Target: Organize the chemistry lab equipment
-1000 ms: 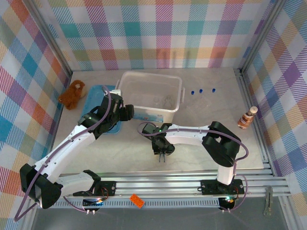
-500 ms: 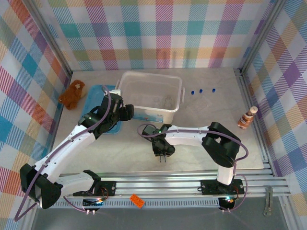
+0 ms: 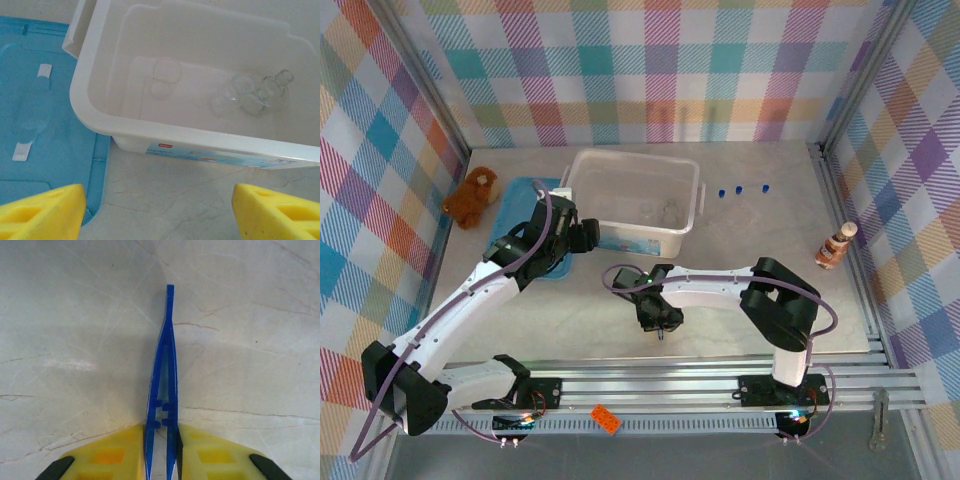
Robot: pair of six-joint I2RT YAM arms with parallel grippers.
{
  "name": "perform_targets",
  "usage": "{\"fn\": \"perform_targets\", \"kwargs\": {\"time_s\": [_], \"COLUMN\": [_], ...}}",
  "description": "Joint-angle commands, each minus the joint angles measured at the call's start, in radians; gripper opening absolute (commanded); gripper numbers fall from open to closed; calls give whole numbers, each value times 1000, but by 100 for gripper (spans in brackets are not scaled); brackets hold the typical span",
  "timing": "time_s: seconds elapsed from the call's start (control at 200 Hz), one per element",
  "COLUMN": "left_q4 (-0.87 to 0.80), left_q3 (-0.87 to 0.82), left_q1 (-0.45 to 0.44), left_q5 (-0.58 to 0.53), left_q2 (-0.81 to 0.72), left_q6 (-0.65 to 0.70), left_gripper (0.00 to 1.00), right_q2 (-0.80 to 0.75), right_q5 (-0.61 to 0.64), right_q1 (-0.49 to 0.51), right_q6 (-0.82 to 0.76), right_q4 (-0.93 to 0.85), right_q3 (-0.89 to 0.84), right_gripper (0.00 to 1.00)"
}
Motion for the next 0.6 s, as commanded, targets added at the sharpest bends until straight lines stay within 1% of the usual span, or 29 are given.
{"fn": "perform_targets", "kwargs": {"time_s": [0.0, 0.23, 0.41, 0.595], "left_q4": [13, 6, 1, -18], "left_q3": [-5, 2, 8, 17], "left_q1": [-4, -5, -4, -2], "left_q5": [3, -8, -29, -68], "left_q2": [-18, -24, -43, -70], "left_q6": [-3, -2, -4, -14], "left_gripper": [77, 77, 77, 77], "right_q2": [4, -43, -113, -177], "right_q5": [33, 80, 121, 151], "right_q1": [5, 4, 2, -15], "right_q6": [-6, -73, -177, -302], "right_q4": [-43, -56, -55, -74], "right_q3": [35, 66, 103, 181], "right_gripper": [23, 22, 22, 22]}}
